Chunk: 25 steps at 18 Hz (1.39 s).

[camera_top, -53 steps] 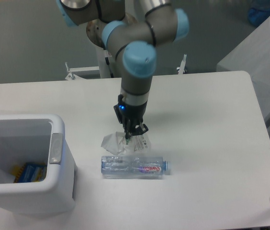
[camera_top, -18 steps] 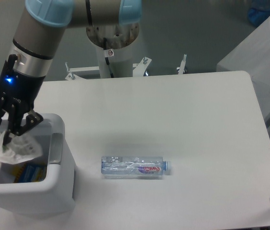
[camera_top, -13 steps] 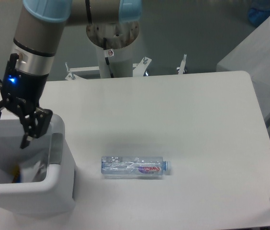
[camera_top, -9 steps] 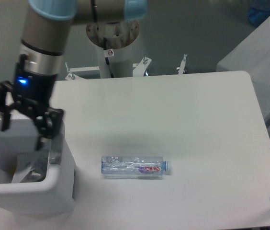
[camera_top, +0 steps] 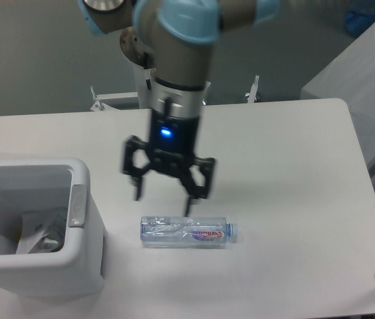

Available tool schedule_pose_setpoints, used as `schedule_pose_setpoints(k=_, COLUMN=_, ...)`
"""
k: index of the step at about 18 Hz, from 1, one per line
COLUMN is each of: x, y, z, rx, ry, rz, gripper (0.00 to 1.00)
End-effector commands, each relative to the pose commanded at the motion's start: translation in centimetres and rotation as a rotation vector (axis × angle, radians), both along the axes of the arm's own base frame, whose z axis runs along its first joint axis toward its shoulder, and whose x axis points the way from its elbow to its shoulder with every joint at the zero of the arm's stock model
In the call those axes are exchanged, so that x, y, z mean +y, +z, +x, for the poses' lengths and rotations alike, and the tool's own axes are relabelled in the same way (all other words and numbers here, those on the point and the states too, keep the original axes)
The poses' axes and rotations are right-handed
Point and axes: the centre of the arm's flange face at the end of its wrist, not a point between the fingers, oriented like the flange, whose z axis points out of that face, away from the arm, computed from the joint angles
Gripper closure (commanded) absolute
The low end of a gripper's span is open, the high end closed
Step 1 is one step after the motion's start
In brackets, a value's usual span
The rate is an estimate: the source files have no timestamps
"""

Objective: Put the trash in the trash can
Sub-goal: 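Move the gripper over the water bottle and lower it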

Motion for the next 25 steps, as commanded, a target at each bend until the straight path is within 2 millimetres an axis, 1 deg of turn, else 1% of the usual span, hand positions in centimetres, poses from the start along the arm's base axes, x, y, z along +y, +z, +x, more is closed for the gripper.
schedule_pose_setpoints(k=2, x=-0.3, y=-1.8, z=-0.7, rx=0.063, ry=-0.06, rz=-0.089, gripper=0.1)
schedule_pose_setpoints(k=4, x=-0.6, y=-3.0, z=-0.5, rx=0.1, ry=-0.116, rz=-0.19, gripper=0.09)
schedule_pose_setpoints(k=5, x=-0.8, y=-3.7, z=-0.2, rx=0.103, ry=-0.151, rz=-0.231, gripper=0.08)
schedule_pose_setpoints(k=6, x=-0.9, y=-4.4, z=0.1, rx=0.116, ry=-0.181, rz=-0.27, gripper=0.03)
schedule_pose_setpoints(k=7, x=-1.0, y=-5.6, z=0.5, rx=0.12, ry=-0.198, rz=-0.308, gripper=0.01)
schedule_pose_setpoints(k=8, x=-0.7, y=-6.8, z=1.2, rx=0.124, ry=-0.215, rz=-0.332, gripper=0.01)
schedule_pose_setpoints(k=9, x=-0.4, y=-7.5, z=2.1, rx=0.122, ry=-0.237, rz=-0.343, gripper=0.0)
schedule_pose_setpoints(k=10, x=-0.4, y=-8.0, z=2.5, rx=0.123, ry=-0.261, rz=-0.351, gripper=0.0)
schedule_pose_setpoints(k=13, x=-0.5, y=-7.7, z=2.8, rx=0.141, ry=-0.255, rz=-0.371, gripper=0.0)
schedule_pose_setpoints(k=14, x=0.0, y=-7.6, z=3.7, rx=0.14, ry=-0.265, rz=-0.369, gripper=0.0)
schedule_pose_setpoints(k=15, x=0.4, y=-7.4, z=4.2, rx=0.138, ry=-0.251, rz=-0.356, gripper=0.0)
schedule_pose_setpoints(k=17, x=0.5, y=-8.3, z=4.8, rx=0.127, ry=-0.171, rz=-0.325, gripper=0.0)
schedule_pose_setpoints(k=18, x=0.6, y=-8.3, z=5.2, rx=0.142, ry=-0.143, rz=-0.301, gripper=0.0)
schedule_pose_setpoints(k=20, x=-0.2, y=-9.4, z=6.1, rx=0.156, ry=-0.132, rz=-0.291, gripper=0.0)
schedule_pose_setpoints(k=22, x=-0.2, y=-9.7, z=6.1, rx=0.159, ry=-0.142, rz=-0.293, gripper=0.0)
schedule_pose_setpoints(k=23, x=-0.2, y=-10.2, z=6.2, rx=0.157, ry=-0.16, rz=-0.298, gripper=0.0)
schedule_pose_setpoints(k=25, x=-0.2, y=-11.8, z=6.1, rx=0.182, ry=-0.289, rz=-0.333, gripper=0.0)
